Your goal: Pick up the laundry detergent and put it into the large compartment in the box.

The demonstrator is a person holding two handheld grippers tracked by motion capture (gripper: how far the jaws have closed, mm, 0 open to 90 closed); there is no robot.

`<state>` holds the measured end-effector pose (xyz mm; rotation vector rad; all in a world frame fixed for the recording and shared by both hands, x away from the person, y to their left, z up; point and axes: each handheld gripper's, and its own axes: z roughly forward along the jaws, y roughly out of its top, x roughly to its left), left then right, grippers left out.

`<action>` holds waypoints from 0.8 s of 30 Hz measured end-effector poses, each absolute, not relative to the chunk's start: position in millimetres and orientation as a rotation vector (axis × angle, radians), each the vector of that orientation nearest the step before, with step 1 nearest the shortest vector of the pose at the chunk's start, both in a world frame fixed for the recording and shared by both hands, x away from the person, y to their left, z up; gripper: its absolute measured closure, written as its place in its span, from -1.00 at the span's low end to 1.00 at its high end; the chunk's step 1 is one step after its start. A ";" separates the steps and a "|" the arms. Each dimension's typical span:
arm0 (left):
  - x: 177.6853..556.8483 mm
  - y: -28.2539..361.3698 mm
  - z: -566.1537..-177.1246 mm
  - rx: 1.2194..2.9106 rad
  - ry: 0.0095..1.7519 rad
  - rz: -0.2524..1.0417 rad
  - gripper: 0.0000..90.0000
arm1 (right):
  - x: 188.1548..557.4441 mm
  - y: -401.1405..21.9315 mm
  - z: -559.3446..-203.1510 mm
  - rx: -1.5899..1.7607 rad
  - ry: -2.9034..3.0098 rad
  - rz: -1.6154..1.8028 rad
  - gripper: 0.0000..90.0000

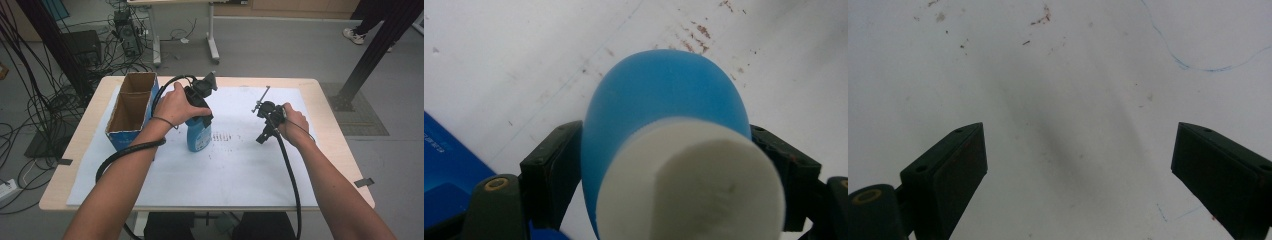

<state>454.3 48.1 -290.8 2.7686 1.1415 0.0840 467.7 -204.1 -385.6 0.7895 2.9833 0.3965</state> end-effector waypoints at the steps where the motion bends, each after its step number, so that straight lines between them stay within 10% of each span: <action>1: 454.1 47.9 -291.1 2.766 1.147 0.083 -0.44 | 467.8 -204.4 -385.7 0.790 2.983 0.392 -0.84; 24: 453.0 46.7 -287.8 2.764 1.155 0.109 -0.18 | 467.3 -205.6 -384.7 0.791 2.981 0.393 -0.84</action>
